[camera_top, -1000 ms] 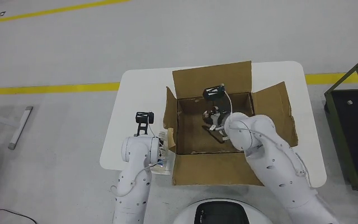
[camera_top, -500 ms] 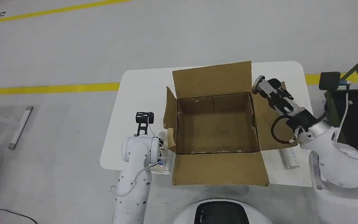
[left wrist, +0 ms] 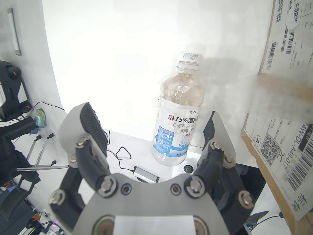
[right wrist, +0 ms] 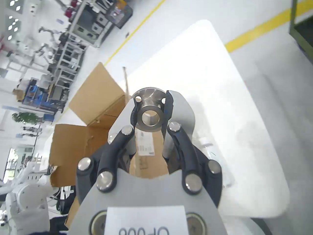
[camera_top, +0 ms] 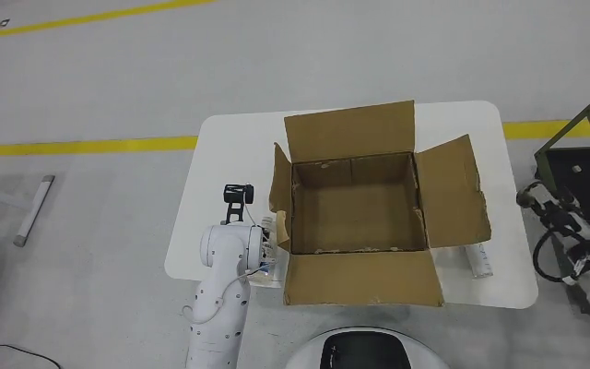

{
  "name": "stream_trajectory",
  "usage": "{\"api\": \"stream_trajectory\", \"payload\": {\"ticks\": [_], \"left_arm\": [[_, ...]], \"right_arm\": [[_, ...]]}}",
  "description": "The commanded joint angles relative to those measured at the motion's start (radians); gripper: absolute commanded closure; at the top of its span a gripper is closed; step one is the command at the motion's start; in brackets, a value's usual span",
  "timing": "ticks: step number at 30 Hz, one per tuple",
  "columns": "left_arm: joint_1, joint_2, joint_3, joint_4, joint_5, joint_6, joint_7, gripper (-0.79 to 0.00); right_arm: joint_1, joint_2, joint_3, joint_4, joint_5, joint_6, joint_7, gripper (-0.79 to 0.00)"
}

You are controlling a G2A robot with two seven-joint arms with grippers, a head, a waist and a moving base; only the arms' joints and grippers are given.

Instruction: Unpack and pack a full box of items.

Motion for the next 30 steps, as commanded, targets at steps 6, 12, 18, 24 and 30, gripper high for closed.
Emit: {"api": "stream_trajectory", "payload": {"ticks": [6, 12, 18, 24, 30], "left_arm": [[0.0, 0.0, 0.0, 0.0, 0.0, 0.0, 0.0, -0.785], [0.0, 0.0, 0.0, 0.0, 0.0, 0.0, 0.0, -0.785], [0.0, 0.0, 0.0, 0.0, 0.0, 0.0, 0.0, -0.785], [0.0, 0.0, 0.0, 0.0, 0.0, 0.0, 0.0, -0.785], [0.0, 0.0, 0.0, 0.0, 0.0, 0.0, 0.0, -0.785]], "right_arm": [[-0.012, 0.033, -0.057, 0.002, -0.493, 0.106, 0.297, 0.0], [0.074, 0.055, -0.155, 0.093, -0.749, 0.016, 0.48, 0.0], [0.164, 0.068, -0.184, 0.191, -0.8, -0.09, 0.552, 0.0], [0.198, 0.073, -0.197, 0.265, -0.756, -0.15, 0.549, 0.0], [0.192, 0.075, -0.188, 0.301, -0.719, -0.156, 0.53, 0.0]]}}
